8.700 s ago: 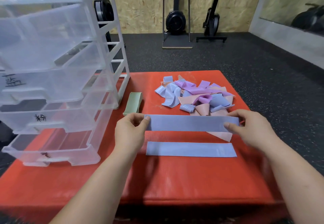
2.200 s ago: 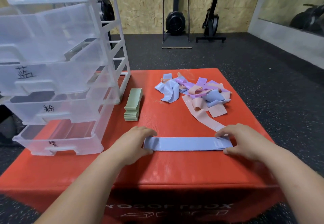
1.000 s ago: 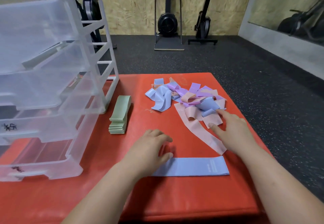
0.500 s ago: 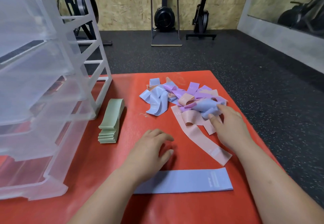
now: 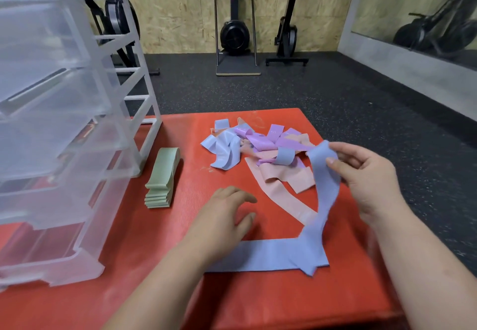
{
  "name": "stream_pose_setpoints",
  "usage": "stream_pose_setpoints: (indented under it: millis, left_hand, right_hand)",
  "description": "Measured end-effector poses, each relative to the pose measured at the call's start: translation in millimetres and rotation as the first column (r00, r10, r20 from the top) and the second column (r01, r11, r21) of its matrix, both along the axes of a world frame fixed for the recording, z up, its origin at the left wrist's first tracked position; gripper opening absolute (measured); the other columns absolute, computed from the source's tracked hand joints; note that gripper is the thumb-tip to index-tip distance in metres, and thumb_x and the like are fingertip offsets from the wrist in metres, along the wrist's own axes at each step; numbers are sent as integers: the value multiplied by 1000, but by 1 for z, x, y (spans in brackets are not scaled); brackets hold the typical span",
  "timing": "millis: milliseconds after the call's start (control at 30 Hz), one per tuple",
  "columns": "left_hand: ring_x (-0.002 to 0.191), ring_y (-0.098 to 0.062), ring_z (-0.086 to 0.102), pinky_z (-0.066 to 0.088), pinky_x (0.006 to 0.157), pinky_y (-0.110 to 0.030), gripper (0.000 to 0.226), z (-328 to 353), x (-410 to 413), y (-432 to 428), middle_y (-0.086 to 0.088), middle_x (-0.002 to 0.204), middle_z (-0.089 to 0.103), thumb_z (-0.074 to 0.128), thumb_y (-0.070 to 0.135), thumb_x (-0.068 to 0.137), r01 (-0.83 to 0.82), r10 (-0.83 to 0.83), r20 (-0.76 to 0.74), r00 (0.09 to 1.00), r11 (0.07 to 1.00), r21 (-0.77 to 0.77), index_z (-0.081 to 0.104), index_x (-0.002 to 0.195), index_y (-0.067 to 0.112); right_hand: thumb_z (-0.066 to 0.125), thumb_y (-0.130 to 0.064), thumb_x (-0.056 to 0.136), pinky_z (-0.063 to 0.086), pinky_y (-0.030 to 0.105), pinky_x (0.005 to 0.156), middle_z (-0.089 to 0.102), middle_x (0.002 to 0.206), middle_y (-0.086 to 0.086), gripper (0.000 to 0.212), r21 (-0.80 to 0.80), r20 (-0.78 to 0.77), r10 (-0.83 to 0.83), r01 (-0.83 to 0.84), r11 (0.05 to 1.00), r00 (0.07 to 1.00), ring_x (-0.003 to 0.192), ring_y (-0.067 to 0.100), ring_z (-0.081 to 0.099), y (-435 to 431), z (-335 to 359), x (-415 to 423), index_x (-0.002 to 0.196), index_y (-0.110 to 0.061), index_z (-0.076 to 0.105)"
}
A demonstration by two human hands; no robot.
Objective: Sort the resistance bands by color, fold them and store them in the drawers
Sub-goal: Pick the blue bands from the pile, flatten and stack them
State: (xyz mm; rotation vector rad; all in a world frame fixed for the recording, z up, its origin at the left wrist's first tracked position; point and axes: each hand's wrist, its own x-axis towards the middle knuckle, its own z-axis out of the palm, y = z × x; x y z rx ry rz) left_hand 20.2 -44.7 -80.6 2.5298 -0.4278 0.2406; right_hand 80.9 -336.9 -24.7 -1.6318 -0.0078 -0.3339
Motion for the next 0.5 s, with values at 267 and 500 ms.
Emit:
stream_pose_setpoints:
  millis: [267, 500]
  left_hand:
    - [96, -4, 68, 52, 84, -21, 21, 17, -7, -24, 20, 111, 72, 70, 24, 100, -35, 25, -32, 999, 923, -383, 73, 119, 32]
    - [113, -16, 73, 60, 98, -41, 24, 28, 0, -38, 3, 117, 79, 62, 34, 107, -190, -114, -322, 940, 611, -769, 76, 122, 21]
  right_hand:
    - [74, 5, 89, 57, 25, 86, 80, 99, -5, 43, -119, 158, 48, -30, 992, 986, 97, 9, 75, 21, 15, -25, 118, -26, 72]
    - [84, -11, 81, 56, 24, 83, 76, 110, -21, 49, -584, -26, 507, -425, 692, 862, 110, 5, 70, 59, -9, -35, 122, -34, 72]
